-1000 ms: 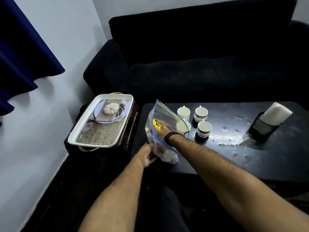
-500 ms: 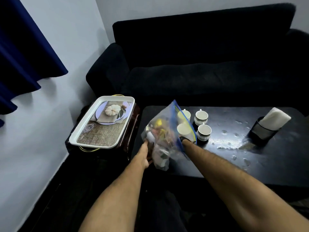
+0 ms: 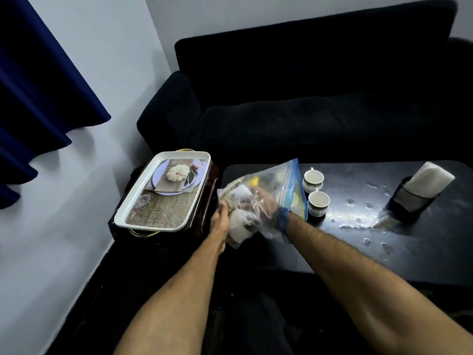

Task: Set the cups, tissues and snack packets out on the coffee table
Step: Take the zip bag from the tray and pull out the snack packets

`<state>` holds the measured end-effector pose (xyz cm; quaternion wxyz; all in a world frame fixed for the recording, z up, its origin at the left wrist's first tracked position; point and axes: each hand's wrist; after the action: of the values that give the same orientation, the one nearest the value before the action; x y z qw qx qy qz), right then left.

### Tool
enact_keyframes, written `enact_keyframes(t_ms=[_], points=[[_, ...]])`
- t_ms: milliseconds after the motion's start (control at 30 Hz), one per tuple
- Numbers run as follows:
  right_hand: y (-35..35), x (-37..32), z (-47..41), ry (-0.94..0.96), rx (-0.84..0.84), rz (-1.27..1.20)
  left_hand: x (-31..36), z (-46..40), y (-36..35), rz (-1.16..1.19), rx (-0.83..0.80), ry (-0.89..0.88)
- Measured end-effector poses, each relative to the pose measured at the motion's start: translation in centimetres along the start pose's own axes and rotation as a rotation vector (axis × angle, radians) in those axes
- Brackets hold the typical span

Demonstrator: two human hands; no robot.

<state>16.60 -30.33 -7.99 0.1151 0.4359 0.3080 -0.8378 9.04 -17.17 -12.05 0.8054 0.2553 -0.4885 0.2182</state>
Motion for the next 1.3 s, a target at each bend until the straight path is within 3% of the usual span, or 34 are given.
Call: enact_keyframes(t_ms=[233, 533, 700, 800, 933, 1100, 1300], points=[[-0.2, -0.3, -0.5, -0.059, -0.005, -0.129, 1.6, 0.1, 0.3, -0.024, 0.224, -0.119], [0.0, -1.0, 0.7, -0.056, 0.088, 0.051, 2.8, 0.6, 0.5, 0.033, 0.322, -0.109], [0.5, -1.7, 0.5, -0.056, 0.134, 0.022, 5.1, 1.3, 1.1, -0.152, 0.526, -0.217], [0.7, -2.7, 1.2, -0.084, 0.069, -0.030, 5.9, 1.6, 1.9, -0.299, 0.610, -0.243], [1.9, -4.9, 0.7, 0.086, 0.174, 0.129, 6.5, 1.5, 3.9, -0.386, 0.668, -0.263], [3.8, -5.9, 1.0, 0.201, 0.245, 0.130, 7.0, 0.7, 8.5, -0.254, 0.818, -0.264], [4.2, -5.1, 0.5, 0.220, 0.246, 0.097, 6.6, -0.1, 10.0, 0.078, 0.809, -0.245]])
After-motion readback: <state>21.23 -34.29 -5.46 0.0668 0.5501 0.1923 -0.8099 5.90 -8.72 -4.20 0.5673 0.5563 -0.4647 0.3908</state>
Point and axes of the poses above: each hand's wrist, its own z-axis away from the middle knuckle, its own y-axis out of the back of the hand, x = y × z, and after that the axes turned 4 degrees about -y, right-handed
